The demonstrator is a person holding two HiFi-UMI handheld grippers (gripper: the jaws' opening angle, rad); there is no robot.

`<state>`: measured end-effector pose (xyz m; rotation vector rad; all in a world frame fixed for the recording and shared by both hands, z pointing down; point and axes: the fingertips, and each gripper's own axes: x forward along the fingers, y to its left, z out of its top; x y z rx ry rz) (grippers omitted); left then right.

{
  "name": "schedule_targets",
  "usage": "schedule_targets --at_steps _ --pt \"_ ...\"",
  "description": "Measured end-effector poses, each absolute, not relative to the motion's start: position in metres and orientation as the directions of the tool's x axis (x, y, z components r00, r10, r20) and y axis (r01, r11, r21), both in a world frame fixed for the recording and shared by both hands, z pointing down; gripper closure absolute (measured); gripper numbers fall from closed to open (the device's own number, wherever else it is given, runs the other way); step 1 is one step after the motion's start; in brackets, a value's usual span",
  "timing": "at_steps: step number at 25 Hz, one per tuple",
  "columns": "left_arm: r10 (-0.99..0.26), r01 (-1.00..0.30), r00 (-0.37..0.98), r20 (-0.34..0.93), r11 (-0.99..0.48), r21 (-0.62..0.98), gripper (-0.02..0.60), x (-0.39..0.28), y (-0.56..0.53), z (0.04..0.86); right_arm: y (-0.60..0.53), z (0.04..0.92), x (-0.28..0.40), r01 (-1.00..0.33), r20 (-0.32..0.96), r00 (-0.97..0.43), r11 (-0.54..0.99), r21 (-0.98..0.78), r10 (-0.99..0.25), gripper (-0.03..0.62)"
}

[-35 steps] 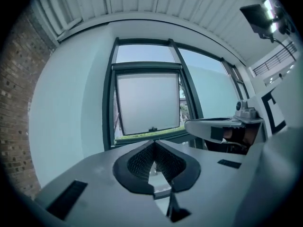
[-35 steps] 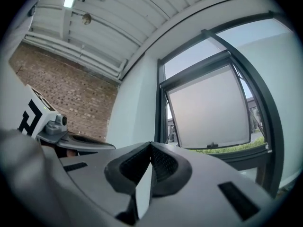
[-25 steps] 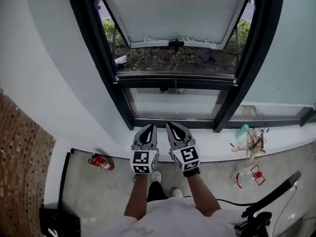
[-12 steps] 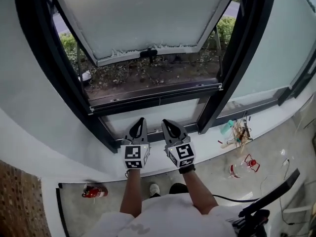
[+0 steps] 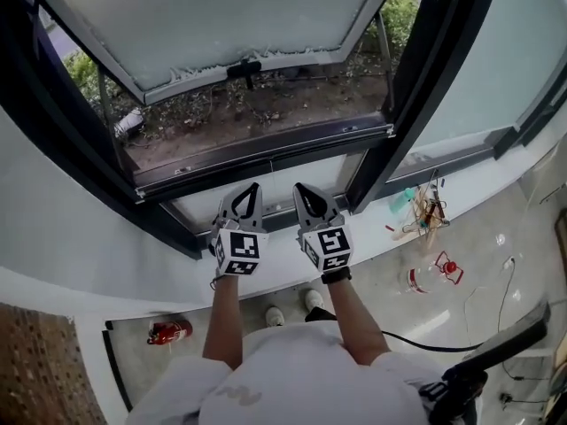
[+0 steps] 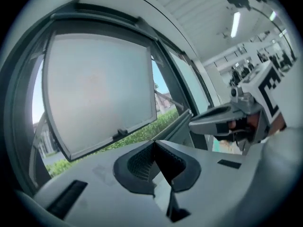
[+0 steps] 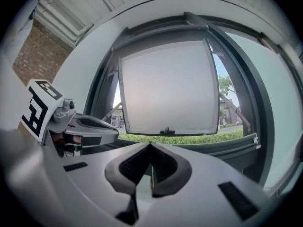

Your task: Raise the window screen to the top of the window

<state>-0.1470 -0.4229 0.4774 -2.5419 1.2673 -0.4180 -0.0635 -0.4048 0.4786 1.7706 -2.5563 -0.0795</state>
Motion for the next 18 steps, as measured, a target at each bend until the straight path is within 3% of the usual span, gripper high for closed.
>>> schedule_targets --at_steps 7,13,18 --pt "-0.830 -0.545 0.468 0.305 -0.542 -0.639 0.575 -0.140 -0.459 0.519 -0.427 0.527 -0.056 -0.925 0.099 -0.376 0.379 0.018 -0.921 0.594" --pt "-0.809 -0.376 0.418 0.414 -0.569 -0.732 0.421 -0.133 -0.484 0.544 -0.443 0.557 -0.052 -0.911 0.176 -0.403 0.411 0.013 -0.898 0.594" --pt "-0.818 -0.322 0.344 0.462 -0.565 -0.760 0.410 -0.140 -0.499 0.560 -0.459 0.581 -0.051 -0.909 0.234 -0.407 0.418 -0.005 -0.883 0.594"
